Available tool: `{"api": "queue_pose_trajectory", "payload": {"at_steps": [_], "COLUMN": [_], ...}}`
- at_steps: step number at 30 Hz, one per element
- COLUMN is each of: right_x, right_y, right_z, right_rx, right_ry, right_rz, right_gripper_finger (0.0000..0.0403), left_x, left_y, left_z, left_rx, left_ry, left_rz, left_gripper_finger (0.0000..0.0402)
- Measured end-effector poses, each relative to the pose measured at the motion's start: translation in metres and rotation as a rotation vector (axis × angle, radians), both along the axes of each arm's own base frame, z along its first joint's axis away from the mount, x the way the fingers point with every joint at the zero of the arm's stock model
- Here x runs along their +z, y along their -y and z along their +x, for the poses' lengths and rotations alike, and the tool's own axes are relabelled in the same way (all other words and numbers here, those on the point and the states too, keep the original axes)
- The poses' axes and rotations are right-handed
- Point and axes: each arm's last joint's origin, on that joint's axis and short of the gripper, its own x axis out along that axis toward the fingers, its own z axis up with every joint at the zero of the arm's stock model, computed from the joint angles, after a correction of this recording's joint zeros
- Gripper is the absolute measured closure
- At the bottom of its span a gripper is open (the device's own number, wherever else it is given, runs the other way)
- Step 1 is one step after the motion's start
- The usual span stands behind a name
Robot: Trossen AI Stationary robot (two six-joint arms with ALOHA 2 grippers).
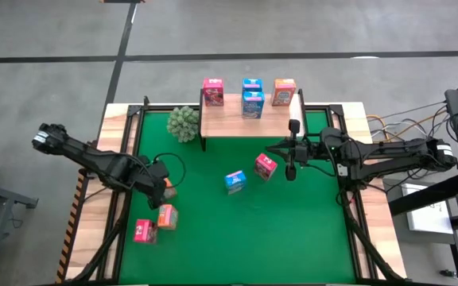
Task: Stack cereal on shelf
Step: Put the top orange cereal box on the shelf aligned with the other orange cereal box
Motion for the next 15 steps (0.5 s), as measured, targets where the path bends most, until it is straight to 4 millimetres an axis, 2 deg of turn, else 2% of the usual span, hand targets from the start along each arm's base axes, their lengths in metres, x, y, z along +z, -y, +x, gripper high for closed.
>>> {"api": "queue_pose_trajectory", "payload": {"at_steps": [15], "right_x": [-0.0013], "right_y": [0.0000], "right_z": [0.0001], "right_rx": [-0.001], "right_ry": [-0.013], "right_rz": [0.016], "right_gripper_finger": [0.0390], "left_x": [-0.0067], "left_y": [0.0018], "left_z": [0.0054], "left_rx": [0.018], "left_ry": [-0.051], "left_rz": [0.033], "left_gripper_finger": [0.0190]}}
